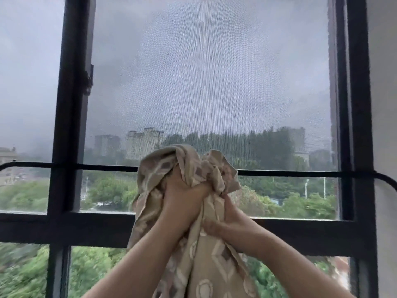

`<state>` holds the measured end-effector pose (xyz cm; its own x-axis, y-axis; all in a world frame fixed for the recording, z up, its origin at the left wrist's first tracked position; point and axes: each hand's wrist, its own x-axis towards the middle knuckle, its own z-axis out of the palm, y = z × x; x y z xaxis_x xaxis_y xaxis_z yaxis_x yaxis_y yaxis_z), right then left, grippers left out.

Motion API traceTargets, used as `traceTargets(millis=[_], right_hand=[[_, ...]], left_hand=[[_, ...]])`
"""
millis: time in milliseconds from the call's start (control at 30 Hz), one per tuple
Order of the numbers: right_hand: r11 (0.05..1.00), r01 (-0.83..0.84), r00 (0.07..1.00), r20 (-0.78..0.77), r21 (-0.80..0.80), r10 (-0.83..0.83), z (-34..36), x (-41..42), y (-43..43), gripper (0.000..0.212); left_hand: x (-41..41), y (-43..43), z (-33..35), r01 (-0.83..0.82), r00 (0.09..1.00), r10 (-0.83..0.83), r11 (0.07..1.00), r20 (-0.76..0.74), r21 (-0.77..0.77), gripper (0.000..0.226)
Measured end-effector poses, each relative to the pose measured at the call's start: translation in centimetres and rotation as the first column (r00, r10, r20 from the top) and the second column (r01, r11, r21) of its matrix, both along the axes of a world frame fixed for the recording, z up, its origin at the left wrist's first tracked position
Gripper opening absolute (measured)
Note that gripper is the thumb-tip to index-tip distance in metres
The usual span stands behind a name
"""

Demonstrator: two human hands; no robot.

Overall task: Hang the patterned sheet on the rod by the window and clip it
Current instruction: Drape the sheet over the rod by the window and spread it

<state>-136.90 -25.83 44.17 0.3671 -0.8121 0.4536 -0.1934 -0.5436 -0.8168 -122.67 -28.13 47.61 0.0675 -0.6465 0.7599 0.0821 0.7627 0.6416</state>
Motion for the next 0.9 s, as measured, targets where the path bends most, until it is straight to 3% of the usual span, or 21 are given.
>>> traceTargets(millis=[67,233,333,500,633,767,900], right_hand=[[0.992,0.112,0.993,0.05,-0.063,-0.108,0.4,0.5,-0.4,0.087],[0.963,0.245,0.934,0.294,-0.11,-0.203,1.4,-0.2,-1.2,0.061],[0.965,0.223,0.89,0.433,-0.134,-0.146,2.0,-0.5,-1.4,0.047],[0.952,0.232,0.887,0.445,-0.199,-0.123,5.6,-1.5,-2.4,0.037],[0.949,0.194,0.914,0.397,-0.247,-0.084,10.3,-2.4,-3.9,0.029],[0.926,0.239,0.93,0.344,-0.291,-0.132,15.6,-3.3,-6.7,0.022],[0.894,0.366,0.896,0.358,-0.26,-0.263,20.4,-6.0,-12.4,0.011]], left_hand=[[-1.1,-0.5,1.2,0.031,1.0,-0.031,1.0,-0.002,0.002,0.014],[-2.3,-1.3,4.0,0.311,0.951,-0.305,0.938,-0.058,0.155,0.059],[-3.1,-1.0,5.1,0.198,0.98,-0.201,0.973,0.009,0.116,0.052],[-3.8,-0.5,7.9,0.005,0.995,-0.008,0.999,0.1,0.032,0.039],[-4.2,-1.7,12.1,0.032,0.999,-0.034,0.997,0.029,0.063,0.023],[-4.2,-5.1,16.5,-0.005,1.0,0.005,0.999,0.023,0.04,0.02],[-2.5,-10.1,20.5,-0.163,0.987,0.163,0.984,0.007,0.066,0.021]])
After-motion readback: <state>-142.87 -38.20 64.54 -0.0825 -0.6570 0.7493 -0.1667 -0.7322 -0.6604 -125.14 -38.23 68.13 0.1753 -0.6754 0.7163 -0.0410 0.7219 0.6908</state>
